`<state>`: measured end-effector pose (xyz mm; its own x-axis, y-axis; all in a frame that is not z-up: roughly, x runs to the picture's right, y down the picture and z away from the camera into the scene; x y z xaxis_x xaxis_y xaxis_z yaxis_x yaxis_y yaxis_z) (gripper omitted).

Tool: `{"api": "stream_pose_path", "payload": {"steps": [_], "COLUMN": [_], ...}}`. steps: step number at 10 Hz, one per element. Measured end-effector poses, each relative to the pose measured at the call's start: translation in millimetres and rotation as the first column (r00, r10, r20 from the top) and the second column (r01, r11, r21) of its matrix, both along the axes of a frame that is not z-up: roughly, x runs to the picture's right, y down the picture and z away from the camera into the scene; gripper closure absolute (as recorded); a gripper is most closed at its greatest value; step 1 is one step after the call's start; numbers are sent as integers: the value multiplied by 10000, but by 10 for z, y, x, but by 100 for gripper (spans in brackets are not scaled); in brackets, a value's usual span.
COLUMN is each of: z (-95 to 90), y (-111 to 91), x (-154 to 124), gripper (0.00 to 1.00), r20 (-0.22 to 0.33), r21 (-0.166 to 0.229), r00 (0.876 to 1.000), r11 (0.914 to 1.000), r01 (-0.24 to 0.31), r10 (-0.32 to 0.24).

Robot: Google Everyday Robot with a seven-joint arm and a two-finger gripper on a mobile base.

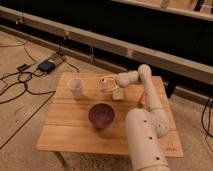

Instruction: Stand the bottle upright

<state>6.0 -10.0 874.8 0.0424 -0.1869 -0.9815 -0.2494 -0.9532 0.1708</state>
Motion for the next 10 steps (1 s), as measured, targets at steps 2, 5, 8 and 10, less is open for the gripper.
{"api": "stream_pose_path", "payload": {"steps": [2,5,8,10], "z": [0,-1,-28,-138], "y": [0,-2,-47,-194], "x": [0,0,32,139], "gripper": [100,100,100,100], "r20": [0,0,-47,-33], "r21": [0,3,75,633], "r00": [10000,10000,10000,9996], "r11": [10000,10000,10000,9976], "r01": [0,0,-53,-280], "r10": [0,0,53,282]}}
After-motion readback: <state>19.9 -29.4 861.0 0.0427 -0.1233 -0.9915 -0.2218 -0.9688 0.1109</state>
